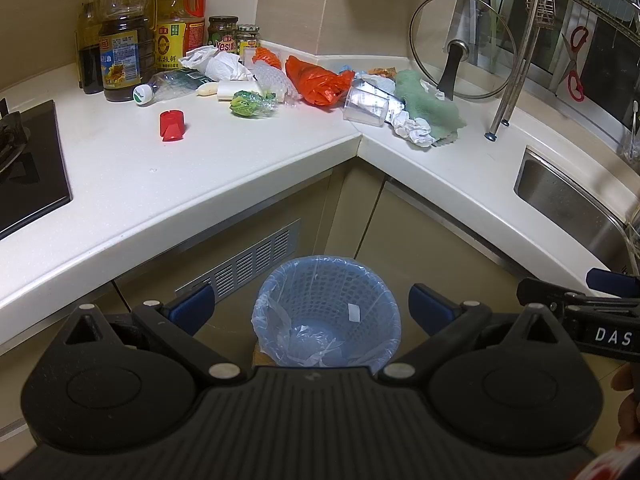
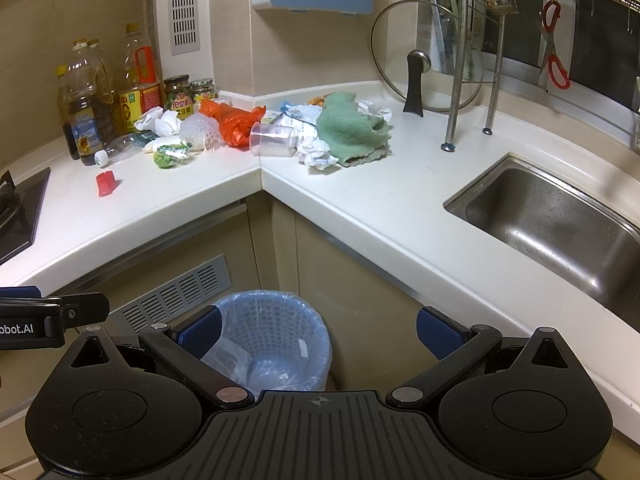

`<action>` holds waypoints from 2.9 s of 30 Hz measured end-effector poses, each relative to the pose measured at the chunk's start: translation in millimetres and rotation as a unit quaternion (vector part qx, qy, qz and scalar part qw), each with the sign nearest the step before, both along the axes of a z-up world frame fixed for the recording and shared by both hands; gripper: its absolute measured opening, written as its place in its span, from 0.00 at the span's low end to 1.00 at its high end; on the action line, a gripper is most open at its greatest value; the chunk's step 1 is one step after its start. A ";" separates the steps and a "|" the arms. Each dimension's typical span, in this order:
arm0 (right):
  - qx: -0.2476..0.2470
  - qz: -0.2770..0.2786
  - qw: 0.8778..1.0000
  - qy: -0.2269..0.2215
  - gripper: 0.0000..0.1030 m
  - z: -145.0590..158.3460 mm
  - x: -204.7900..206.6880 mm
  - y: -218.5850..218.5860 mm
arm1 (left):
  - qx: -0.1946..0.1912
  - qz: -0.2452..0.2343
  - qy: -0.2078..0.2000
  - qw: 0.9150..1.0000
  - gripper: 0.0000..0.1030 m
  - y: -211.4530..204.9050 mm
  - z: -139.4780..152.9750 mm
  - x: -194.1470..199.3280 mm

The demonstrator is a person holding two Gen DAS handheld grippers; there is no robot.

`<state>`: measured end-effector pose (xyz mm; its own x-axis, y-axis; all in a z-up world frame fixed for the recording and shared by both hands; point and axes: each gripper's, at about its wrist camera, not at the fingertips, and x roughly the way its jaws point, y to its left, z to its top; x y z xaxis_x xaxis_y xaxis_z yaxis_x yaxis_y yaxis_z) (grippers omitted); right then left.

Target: Collect trash

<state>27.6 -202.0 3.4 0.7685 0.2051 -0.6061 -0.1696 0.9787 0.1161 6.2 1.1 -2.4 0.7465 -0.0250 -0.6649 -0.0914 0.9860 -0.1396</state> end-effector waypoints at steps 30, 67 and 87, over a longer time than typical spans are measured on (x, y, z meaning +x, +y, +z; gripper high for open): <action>-0.001 0.001 1.000 0.000 1.00 3.5 0.0 0.9 | 0.000 -0.002 0.000 1.000 0.99 -4.8 0.4 -2.3; 0.005 -0.013 1.000 -0.006 1.00 4.0 30.5 34.6 | -0.048 -0.004 -0.015 0.999 0.99 53.5 6.5 30.1; 0.022 0.055 0.995 -0.081 0.97 20.9 193.1 5.1 | -0.028 0.063 -0.072 0.995 0.99 74.3 20.3 140.4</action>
